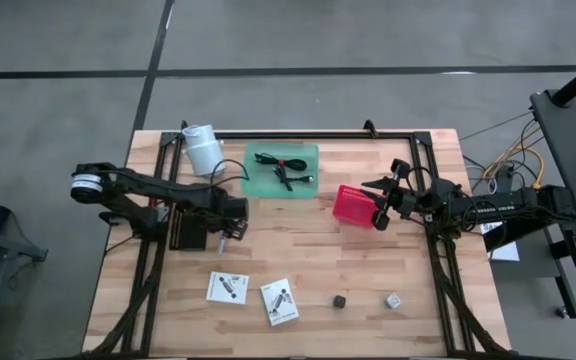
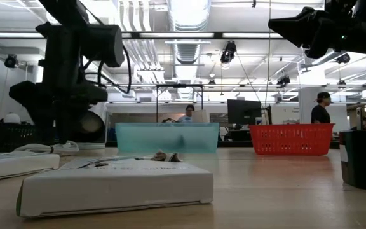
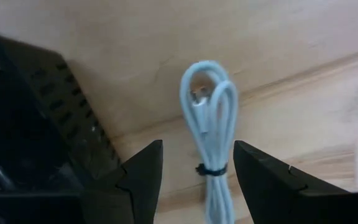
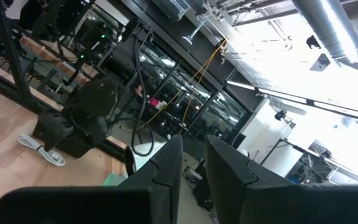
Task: Pick and place items into bin
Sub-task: Put the white charger cable into the blue bin
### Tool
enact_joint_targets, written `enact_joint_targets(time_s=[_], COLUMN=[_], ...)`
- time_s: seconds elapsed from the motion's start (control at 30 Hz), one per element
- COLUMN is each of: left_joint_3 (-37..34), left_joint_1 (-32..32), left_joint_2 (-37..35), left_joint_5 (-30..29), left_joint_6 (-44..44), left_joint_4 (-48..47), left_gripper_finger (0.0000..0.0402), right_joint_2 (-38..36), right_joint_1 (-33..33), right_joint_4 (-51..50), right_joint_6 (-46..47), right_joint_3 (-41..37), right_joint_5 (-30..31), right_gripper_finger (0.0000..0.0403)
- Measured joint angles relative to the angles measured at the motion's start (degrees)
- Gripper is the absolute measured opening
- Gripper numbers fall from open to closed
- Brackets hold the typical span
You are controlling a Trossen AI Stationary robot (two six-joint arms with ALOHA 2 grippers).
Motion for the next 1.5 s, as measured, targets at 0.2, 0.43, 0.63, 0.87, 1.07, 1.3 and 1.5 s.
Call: enact_joint_targets(time_s=[0.2, 0.43, 0.63, 0.87, 1.07, 1.3, 1.5], left_joint_3=[-0.1, -0.2, -0.2, -0.1, -0.1, -0.1, -0.1], left_joint_1=[0.0, 0.0, 0.0, 0.0, 0.0, 0.0, 0.0], left_joint_2=[1.2, 3.2, 5.7, 6.9, 6.8, 6.9, 6.8], left_joint_5=[0.9, 1.3, 1.5, 1.7, 1.6, 1.7, 2.8], left_joint_6=[0.0, 0.4, 1.9, 2.1, 2.1, 3.2, 6.4], left_joint_4=[0.5, 1.1, 1.2, 1.3, 1.3, 1.9, 2.8], left_gripper_finger=[0.018, 0.018, 0.018, 0.018, 0.018, 0.0154, 0.0078], right_joint_2=[0.0, 0.4, 0.7, 0.8, 0.7, 0.7, 0.7], right_joint_1=[0.0, 0.0, 0.0, 0.0, 0.0, 0.0, 0.0], right_joint_4=[0.0, 0.2, 0.0, 0.0, -0.3, -0.3, -0.3], right_joint_6=[0.0, 0.0, -0.4, -0.1, 0.0, 0.0, -0.4], right_joint_3=[0.0, 0.0, 0.0, 0.0, 0.0, 0.0, 0.0], right_joint_5=[0.0, 0.0, 0.1, 0.1, 0.2, 0.2, 0.2], right_gripper_finger=[0.0057, 0.0057, 0.0057, 0.0057, 0.0057, 0.0057, 0.0057])
